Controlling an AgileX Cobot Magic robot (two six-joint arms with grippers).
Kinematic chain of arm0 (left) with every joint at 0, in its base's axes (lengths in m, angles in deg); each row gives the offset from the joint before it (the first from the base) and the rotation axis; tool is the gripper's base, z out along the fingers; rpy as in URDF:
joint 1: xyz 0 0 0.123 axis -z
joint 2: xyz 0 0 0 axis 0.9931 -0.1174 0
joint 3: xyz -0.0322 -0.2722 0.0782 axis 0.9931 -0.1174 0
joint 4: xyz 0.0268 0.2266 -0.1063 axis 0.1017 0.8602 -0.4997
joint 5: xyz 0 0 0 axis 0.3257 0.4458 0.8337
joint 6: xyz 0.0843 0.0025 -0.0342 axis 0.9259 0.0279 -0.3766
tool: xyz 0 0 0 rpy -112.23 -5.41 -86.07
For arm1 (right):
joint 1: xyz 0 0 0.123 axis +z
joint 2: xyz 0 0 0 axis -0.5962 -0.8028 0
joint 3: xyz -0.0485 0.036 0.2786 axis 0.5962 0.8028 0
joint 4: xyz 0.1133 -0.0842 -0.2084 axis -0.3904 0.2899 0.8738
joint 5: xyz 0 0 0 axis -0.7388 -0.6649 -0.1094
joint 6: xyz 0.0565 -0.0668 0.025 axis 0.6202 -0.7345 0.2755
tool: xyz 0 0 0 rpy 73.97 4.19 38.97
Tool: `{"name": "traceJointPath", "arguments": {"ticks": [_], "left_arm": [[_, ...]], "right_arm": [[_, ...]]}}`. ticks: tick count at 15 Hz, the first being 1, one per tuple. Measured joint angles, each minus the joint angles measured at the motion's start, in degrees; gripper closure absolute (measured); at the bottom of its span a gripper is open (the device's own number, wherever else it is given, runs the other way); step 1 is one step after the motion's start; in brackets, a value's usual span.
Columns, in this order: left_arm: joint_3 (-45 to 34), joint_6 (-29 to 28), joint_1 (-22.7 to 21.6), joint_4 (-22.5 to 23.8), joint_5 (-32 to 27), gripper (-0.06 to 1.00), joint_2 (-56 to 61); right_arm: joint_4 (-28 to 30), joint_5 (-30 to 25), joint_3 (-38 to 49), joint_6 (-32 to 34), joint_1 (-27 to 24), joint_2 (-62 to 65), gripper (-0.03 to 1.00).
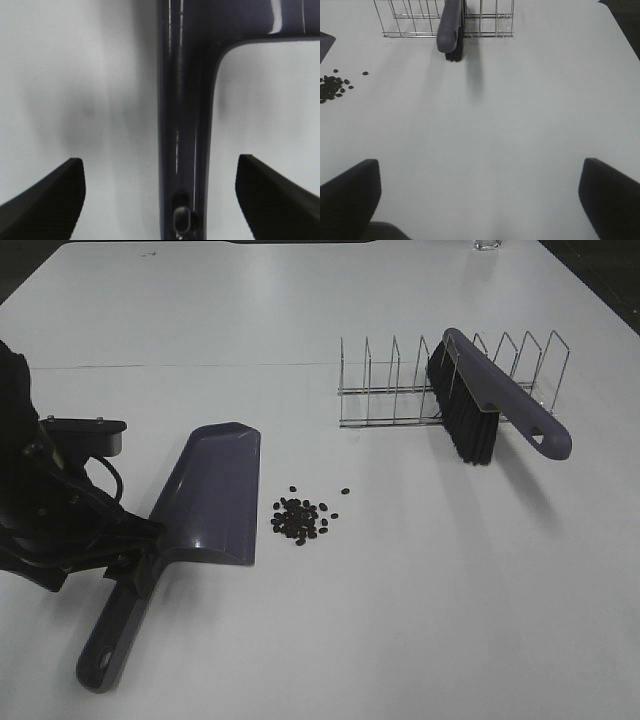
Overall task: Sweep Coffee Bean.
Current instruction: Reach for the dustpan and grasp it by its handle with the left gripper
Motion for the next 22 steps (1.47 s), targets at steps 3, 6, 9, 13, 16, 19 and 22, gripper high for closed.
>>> {"name": "traceJointPath", "arguments": {"ticks": [3, 6, 9, 13, 16, 19, 22], "left_arm": [[0.00, -0.29, 0.40, -0.17, 3.32, 0.21, -2.41], [0.00, -0.80, 0.40, -0.23, 5.73, 0.21, -4.47], [0.00, -1.72, 0.40, -0.63, 7.51, 0.21, -6.30], [1.95, -1.78, 0.40, -0.69, 8.25, 0.28, -8.25], [2.69, -1.83, 0.40, -0.69, 7.85, 0.37, -8.82], [3.09, -1.89, 0.40, -0.63, 6.82, 0.42, -9.34], [3.09, -1.89, 0.40, -0.52, 6.70, 0.48, -9.40]], "right_arm": [[0.00, 0.00, 0.00, 0.00, 0.00, 0.00, -0.02], [0.00, 0.00, 0.00, 0.00, 0.00, 0.00, -0.02], [0.00, 0.00, 0.00, 0.00, 0.00, 0.00, -0.02], [0.00, 0.00, 0.00, 0.00, 0.00, 0.00, -0.02], [0.00, 0.00, 0.00, 0.00, 0.00, 0.00, -0.02], [0.00, 0.00, 0.00, 0.00, 0.00, 0.00, -0.02], [0.00, 0.00, 0.00, 0.00, 0.00, 0.00, -0.02]]}}
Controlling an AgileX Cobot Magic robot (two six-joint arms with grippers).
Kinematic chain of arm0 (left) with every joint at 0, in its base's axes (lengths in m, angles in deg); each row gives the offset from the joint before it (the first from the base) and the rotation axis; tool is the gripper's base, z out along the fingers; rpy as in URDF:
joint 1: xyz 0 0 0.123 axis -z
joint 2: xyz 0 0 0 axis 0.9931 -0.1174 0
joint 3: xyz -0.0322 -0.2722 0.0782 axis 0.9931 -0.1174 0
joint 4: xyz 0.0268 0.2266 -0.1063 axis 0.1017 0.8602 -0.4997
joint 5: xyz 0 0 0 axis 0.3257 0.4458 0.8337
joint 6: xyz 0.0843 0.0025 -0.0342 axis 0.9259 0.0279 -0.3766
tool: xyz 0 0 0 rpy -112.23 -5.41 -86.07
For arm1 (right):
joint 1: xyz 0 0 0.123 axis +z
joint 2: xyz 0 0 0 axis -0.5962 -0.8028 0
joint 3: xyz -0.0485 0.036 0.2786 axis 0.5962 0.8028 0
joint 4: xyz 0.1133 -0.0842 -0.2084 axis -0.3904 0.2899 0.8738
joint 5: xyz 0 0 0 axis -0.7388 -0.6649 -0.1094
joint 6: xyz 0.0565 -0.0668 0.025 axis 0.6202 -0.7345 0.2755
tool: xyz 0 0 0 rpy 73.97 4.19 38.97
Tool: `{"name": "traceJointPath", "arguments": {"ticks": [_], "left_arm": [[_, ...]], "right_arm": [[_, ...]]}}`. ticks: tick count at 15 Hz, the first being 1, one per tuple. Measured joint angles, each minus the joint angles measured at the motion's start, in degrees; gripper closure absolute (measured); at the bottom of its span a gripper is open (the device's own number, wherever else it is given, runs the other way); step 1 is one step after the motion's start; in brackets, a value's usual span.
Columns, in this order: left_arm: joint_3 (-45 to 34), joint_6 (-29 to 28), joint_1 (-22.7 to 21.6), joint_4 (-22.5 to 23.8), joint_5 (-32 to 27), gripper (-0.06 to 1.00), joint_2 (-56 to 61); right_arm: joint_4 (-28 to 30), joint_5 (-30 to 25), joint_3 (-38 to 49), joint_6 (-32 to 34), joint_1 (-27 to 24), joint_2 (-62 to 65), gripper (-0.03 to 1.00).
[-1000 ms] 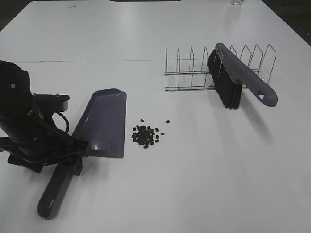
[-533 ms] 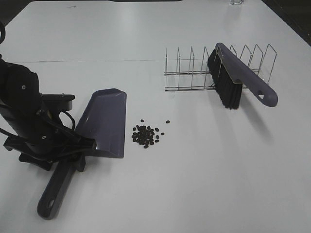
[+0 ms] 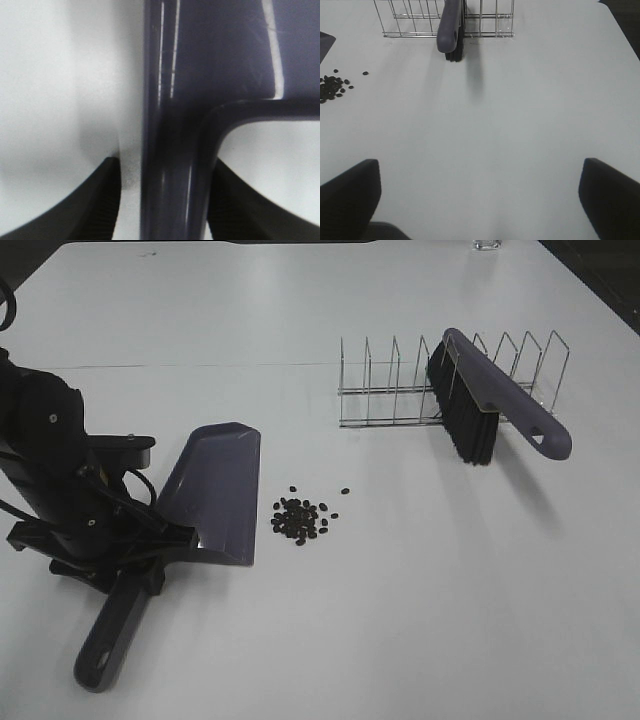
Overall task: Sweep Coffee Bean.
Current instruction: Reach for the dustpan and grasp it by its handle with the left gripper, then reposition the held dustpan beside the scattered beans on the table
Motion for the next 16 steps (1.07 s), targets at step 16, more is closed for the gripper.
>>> {"name": "traceJointPath", "arguments": {"ticks": [16], "left_arm": [[-0.06, 0.34, 0.63, 4.01, -8.77, 0.62, 8.88]], "right_arm": [[0.00, 0.00, 0.00, 0.00, 0.00, 0.00, -0.02]]}}
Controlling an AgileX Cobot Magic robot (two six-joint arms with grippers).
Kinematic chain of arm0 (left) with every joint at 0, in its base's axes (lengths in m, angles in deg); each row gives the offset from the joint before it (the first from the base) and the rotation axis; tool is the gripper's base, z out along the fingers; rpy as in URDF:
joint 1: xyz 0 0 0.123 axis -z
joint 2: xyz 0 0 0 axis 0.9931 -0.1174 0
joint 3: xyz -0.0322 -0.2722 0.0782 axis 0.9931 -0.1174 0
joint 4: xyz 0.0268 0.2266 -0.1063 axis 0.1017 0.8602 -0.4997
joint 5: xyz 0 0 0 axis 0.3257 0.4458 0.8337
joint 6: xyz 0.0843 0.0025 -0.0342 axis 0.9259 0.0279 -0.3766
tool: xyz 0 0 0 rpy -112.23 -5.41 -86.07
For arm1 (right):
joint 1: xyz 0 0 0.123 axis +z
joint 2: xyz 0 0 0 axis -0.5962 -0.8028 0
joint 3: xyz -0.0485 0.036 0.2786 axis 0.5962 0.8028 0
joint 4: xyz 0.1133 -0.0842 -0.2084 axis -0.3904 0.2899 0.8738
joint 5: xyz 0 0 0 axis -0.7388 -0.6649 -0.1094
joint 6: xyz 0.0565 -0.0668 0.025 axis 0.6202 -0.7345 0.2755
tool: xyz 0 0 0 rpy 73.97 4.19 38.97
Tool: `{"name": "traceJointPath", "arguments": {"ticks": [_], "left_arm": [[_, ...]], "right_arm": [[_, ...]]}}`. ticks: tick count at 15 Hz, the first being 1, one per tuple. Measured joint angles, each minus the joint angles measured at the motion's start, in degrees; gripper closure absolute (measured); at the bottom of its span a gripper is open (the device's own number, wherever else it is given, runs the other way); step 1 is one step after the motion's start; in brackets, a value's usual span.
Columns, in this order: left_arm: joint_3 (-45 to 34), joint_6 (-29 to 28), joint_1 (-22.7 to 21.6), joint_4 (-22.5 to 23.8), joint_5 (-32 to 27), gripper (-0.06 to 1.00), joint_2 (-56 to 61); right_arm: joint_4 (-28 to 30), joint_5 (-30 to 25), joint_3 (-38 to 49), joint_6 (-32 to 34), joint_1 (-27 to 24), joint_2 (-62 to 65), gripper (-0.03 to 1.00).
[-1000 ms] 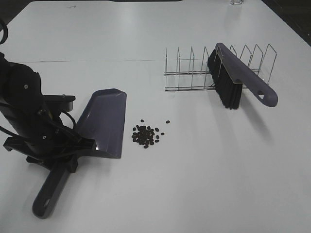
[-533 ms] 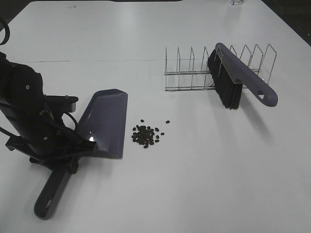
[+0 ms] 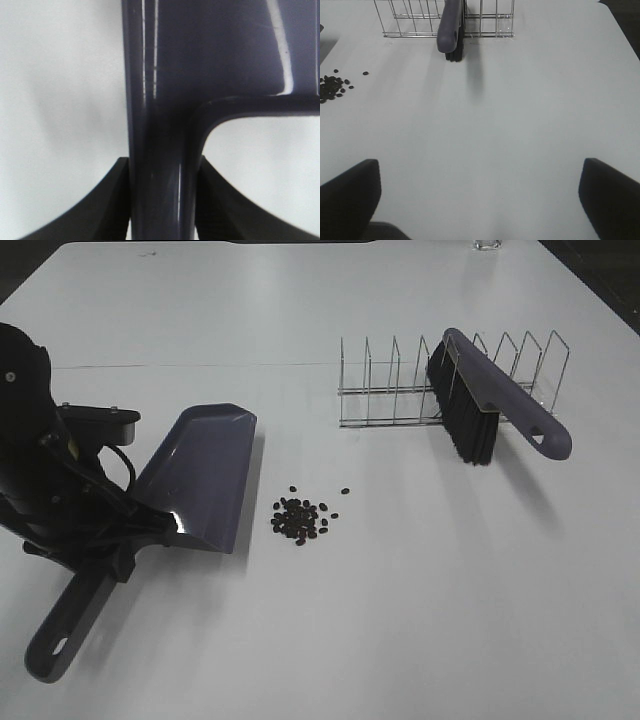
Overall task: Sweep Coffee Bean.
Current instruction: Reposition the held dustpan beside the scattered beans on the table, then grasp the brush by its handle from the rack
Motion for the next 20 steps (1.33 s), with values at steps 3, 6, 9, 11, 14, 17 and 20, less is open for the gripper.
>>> {"name": "traceJointPath", "arguments": {"ticks": [3, 6, 9, 11, 14, 17, 20], "left_arm": [[0.00, -1.03, 0.00, 1.09, -0.97, 0.62, 0.57], [0.00, -1.49, 0.00, 1.09, -1.26, 0.62, 0.57], [0.00, -1.55, 0.00, 1.09, -1.26, 0.62, 0.57], [0.00, -1.55, 0.00, 1.09, -1.26, 0.62, 0.57], [0.00, -1.55, 0.00, 1.09, -0.80, 0.62, 0.57], [0.00, -1.55, 0.00, 1.09, -0.17, 0.62, 0.57], [0.00, -1.49, 0.00, 1.09, -0.17, 0.62, 0.57]], "right_arm": [[0.00, 0.00, 0.00, 0.00, 0.00, 0.00, -0.02], [0.00, 0.00, 0.00, 0.00, 0.00, 0.00, -0.02], [0.00, 0.00, 0.00, 0.00, 0.00, 0.00, -0.02], [0.00, 0.00, 0.00, 0.00, 0.00, 0.00, -0.02], [0.00, 0.00, 0.00, 0.00, 0.00, 0.00, -0.02], [-2.06, 0.23, -3.95, 1.89, 0.00, -7.33, -0.02], [-3.21, 5.90, -6.82, 2.69, 0.00, -18.22, -0.02]]}}
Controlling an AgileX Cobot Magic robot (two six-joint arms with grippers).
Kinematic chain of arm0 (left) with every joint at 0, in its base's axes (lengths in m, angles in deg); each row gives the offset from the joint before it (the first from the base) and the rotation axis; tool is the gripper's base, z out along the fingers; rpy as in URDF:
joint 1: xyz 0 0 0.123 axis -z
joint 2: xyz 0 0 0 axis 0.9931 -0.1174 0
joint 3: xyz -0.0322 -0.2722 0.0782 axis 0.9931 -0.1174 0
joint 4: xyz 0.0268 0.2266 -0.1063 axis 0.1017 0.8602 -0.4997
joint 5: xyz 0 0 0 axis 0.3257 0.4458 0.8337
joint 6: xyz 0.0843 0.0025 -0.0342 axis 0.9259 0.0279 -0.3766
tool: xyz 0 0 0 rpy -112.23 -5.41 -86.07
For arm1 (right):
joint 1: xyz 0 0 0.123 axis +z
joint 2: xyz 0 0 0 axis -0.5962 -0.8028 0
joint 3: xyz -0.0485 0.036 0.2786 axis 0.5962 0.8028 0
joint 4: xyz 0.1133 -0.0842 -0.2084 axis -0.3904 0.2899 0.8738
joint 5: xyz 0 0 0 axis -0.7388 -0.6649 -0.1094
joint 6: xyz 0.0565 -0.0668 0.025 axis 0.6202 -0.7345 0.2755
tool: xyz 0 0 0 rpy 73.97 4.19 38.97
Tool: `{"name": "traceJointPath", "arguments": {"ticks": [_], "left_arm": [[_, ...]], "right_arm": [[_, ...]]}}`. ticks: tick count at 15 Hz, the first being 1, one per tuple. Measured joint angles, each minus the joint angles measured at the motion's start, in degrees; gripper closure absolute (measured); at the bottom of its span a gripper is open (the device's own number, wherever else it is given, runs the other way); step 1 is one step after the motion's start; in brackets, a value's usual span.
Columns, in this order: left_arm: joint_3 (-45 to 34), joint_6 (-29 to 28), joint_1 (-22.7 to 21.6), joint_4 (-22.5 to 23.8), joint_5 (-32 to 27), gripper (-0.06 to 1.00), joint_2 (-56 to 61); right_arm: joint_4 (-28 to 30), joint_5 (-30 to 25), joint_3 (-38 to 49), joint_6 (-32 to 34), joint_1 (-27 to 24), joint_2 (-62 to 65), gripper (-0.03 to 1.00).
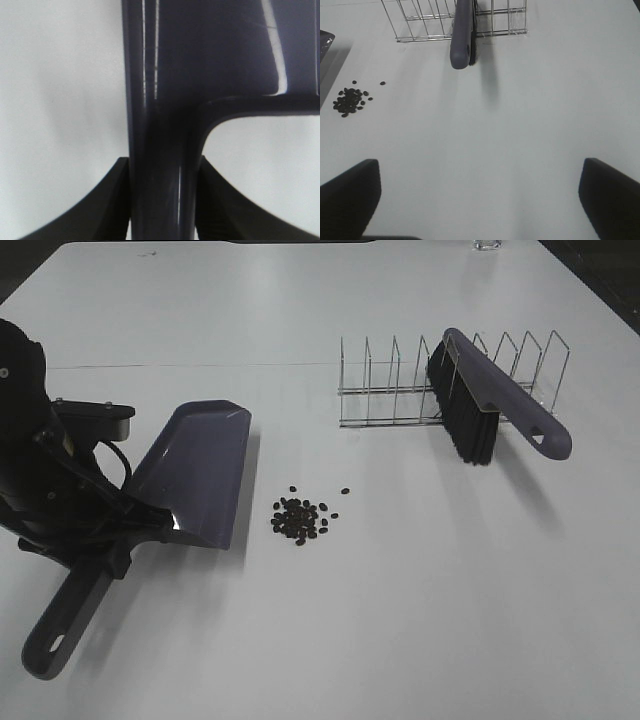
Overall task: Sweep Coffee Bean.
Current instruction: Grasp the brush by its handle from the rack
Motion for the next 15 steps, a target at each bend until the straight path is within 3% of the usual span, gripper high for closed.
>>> {"name": "traceJointPath", "arguments": {"ticks": [3, 5, 7, 10, 12, 15], "left_arm": [[0.00, 0.00, 0.00, 0.00, 0.06, 0.62, 0.00], [0.00, 0.00, 0.00, 0.00, 0.06, 0.62, 0.00], [0.00, 0.00, 0.00, 0.00, 0.06, 0.62, 0.00], [0.00, -0.06, 0.00, 0.00, 0.06, 0.62, 0.00], [0.00, -0.06, 0.00, -0.57, 0.06, 0.62, 0.00], [0.00, -0.17, 0.00, -0.92, 0.06, 0.62, 0.00]], "right_arm": [[-3.27, 6.19, -1.60, 0.06, 0.00, -8.94, -0.01], [-4.30, 5.39, -7.33, 0.00, 0.00, -18.74, -0.01], [-4.58, 0.97, -15.41, 0.00, 0.00, -31.74, -0.01], [-4.53, -10.08, -29.34, -1.66, 0.00, -51.74, -0.01], [-4.53, -11.75, -43.32, -3.38, 0.00, -68.70, -0.01], [-4.53, -11.69, -52.48, -4.87, 0.00, -80.16, -0.01]]}}
